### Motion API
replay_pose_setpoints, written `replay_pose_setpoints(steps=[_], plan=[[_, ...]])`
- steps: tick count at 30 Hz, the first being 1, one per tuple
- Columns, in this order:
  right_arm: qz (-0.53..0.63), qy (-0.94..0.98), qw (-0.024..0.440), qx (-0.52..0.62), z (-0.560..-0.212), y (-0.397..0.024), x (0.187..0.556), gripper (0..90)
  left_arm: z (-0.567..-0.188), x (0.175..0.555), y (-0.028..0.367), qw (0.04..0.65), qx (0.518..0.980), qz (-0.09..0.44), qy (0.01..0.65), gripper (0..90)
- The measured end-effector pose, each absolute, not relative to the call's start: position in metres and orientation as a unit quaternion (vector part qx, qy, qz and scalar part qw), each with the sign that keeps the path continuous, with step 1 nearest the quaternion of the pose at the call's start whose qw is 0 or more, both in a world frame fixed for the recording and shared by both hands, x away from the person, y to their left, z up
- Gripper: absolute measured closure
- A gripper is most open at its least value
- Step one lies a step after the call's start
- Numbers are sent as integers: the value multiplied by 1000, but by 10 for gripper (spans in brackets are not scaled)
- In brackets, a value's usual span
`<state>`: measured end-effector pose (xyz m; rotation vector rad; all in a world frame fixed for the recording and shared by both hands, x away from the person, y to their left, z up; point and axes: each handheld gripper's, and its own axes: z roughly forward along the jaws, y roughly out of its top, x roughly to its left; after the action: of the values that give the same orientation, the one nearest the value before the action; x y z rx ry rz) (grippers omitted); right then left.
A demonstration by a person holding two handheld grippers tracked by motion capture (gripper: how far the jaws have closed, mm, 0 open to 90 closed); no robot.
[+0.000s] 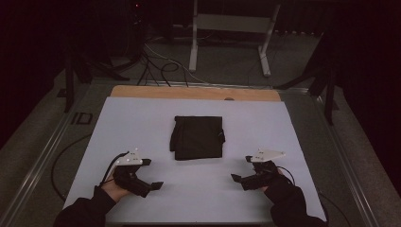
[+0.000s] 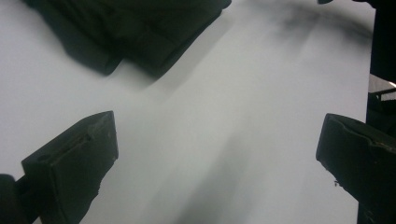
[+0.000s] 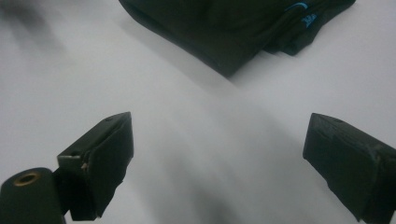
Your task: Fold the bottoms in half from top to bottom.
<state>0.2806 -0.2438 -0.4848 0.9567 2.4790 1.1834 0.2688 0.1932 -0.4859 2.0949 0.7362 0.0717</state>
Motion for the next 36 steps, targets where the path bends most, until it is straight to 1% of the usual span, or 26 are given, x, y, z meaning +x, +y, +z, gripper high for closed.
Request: replay_pose_setpoints(steps=[10,19,22,26,36], plan=[[392,847,127,336,-490,-263,263,87,-485,253,213,429,847,58,308,0],[389,840,136,353,-491,-275,253,87,-485,247,224,427,844,60,318,0],[384,837,144,363,-491,-282,247,87,-483,245,233,431,839,62,325,0],[382,832,143,375,-493,-289,243,87,-483,245,239,434,834,66,334,0],[388,828,156,373,-495,-288,249,87,-486,245,235,438,831,64,336,0]])
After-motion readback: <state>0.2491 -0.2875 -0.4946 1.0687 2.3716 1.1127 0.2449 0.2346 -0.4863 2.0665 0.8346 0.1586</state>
